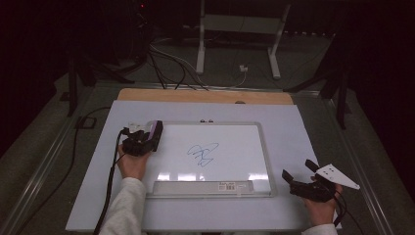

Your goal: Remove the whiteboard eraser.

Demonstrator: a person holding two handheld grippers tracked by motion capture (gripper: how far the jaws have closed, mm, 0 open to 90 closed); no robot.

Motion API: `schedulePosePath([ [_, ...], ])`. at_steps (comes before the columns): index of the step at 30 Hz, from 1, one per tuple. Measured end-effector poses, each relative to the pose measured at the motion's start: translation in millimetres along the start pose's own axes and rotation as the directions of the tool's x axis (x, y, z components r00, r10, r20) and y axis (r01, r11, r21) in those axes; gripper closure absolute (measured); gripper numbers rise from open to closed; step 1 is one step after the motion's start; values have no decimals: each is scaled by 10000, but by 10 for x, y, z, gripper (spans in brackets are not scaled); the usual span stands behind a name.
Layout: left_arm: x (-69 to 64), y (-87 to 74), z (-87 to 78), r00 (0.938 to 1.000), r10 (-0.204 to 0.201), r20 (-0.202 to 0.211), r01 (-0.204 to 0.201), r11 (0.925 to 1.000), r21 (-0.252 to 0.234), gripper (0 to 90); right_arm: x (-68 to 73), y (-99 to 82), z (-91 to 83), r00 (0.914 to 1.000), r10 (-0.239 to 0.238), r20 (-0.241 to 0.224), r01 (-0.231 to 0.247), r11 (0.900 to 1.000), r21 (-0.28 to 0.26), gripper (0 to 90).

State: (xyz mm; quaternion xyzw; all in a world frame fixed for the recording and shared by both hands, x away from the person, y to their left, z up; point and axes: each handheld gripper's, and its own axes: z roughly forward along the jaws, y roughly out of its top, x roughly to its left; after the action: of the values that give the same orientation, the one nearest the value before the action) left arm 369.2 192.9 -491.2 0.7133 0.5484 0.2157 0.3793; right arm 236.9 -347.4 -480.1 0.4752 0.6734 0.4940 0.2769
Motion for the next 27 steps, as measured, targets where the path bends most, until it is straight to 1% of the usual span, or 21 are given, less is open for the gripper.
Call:
schedulePosePath([
  [3, 1, 2, -11, 9999, 59, -110, -59, 10000, -9, 639, 1, 0, 1, 10000, -3, 1, 3, 10000, 4, 0],
  [6, -10, 1, -23, 9997, 205, -150, -205, 9998, 31, 650, 3, -1, 4, 10000, -25, 8, 25, 10000, 10, 0],
  [7, -17, -1, -25, 9997, 202, -111, -202, 9998, -18, 652, 3, -1, 4, 10000, -16, 7, 16, 10000, 13, 0],
  [9, -32, 19, -61, 9998, 193, 68, -191, 9992, -337, 656, 4, -1, 5, 10000, -13, 11, 13, 10000, 13, 0],
  [11, -62, 69, -107, 9997, 190, 161, -181, 9981, -590, 657, 6, -1, 7, 10000, -35, -7, 35, 10000, 17, 0],
  [15, -147, 142, -144, 9984, 517, 224, -502, 9968, -619, 656, 10, 1, 3, 10000, -58, -25, 58, 10000, 22, 0],
  [20, -227, 168, -138, 9967, 726, 358, -701, 9953, -661, 656, 3, 0, 0, 10000, -12, 3, 12, 10000, 10, 0],
  [27, -292, 191, -147, 9950, 798, 606, -750, 9941, -778, 655, 4, -1, 5, 10000, -20, -17, 20, 10000, 24, 0],
])
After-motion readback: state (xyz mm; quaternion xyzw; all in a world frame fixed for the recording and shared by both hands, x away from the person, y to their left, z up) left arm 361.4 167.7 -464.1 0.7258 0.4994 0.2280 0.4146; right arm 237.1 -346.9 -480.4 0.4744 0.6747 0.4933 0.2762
